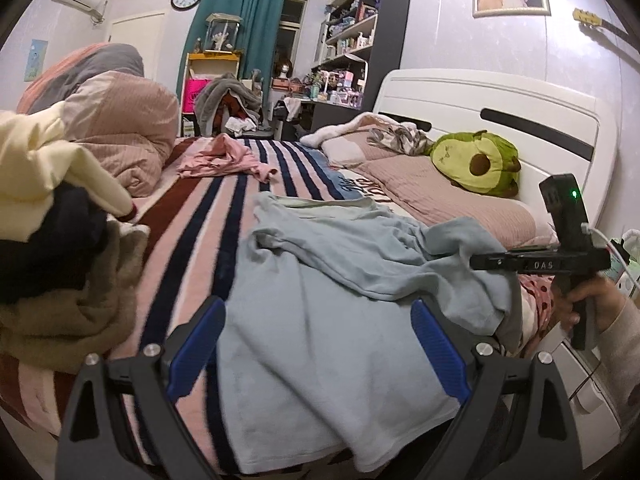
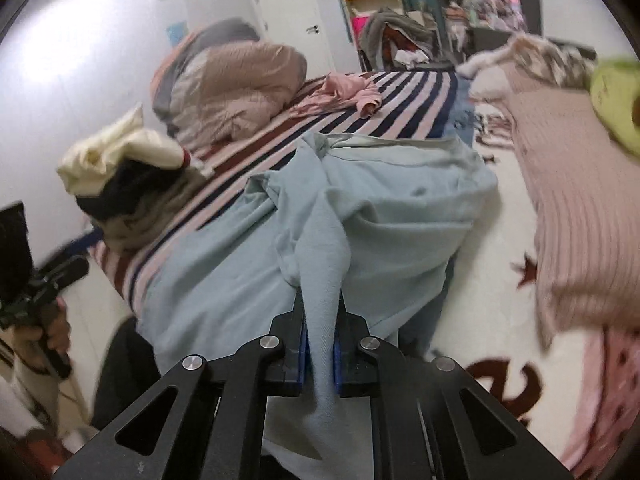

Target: Fold small clothes

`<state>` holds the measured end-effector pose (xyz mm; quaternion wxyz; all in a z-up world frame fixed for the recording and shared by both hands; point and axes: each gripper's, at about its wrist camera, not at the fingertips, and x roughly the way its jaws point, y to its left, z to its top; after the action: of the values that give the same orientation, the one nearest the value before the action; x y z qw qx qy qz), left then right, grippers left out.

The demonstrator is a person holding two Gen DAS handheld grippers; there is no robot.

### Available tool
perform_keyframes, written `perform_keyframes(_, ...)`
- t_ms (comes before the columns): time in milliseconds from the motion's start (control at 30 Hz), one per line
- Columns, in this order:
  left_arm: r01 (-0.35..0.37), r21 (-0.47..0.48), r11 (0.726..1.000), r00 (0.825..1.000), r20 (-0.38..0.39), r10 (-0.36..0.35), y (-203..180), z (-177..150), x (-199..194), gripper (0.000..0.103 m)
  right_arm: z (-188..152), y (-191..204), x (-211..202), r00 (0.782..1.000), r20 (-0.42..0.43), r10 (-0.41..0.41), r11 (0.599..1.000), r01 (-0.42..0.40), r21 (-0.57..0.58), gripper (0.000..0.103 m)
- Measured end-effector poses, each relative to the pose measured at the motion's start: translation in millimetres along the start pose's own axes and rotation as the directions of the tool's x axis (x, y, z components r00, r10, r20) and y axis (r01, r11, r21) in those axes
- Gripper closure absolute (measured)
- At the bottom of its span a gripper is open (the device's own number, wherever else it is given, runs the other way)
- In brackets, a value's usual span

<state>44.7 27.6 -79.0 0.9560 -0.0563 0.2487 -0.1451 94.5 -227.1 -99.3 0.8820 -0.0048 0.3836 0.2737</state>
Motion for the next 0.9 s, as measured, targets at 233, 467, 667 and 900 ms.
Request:
perform_keyframes(233, -0.018, 0.003, 1.0, 1.0, 0.007, 0.018, 29, -9, -12, 0.011, 4, -17, 7, 0.983, -0.121, -0.136, 0.988, 0.144, 0.056, 0.098)
perform_keyframes(467, -0.01, -0.01, 1.0, 1.0, -0.014, 0.01, 31, -15, -1, 0.011, 1, -26, -24, 0.979, -0.033, -0.201, 0.972, 0.203, 0.117, 0.102)
perform_keyframes(667, 0.014, -0.015, 1.0, 1.0, 0.009, -0.014, 26, -10, 2, 0.011, 30, -5, -55, 0.98, 0.04, -0.193, 0.98, 0.191, 0.057, 0.102)
perform_keyframes(900, 0.007, 0.0, 1.0, 1.0, 0.029, -0.007, 35, -14, -7, 0.011, 62, 58, -19, 0.998, 0.022, -0.052, 0.996, 0.053, -0.065, 0.102)
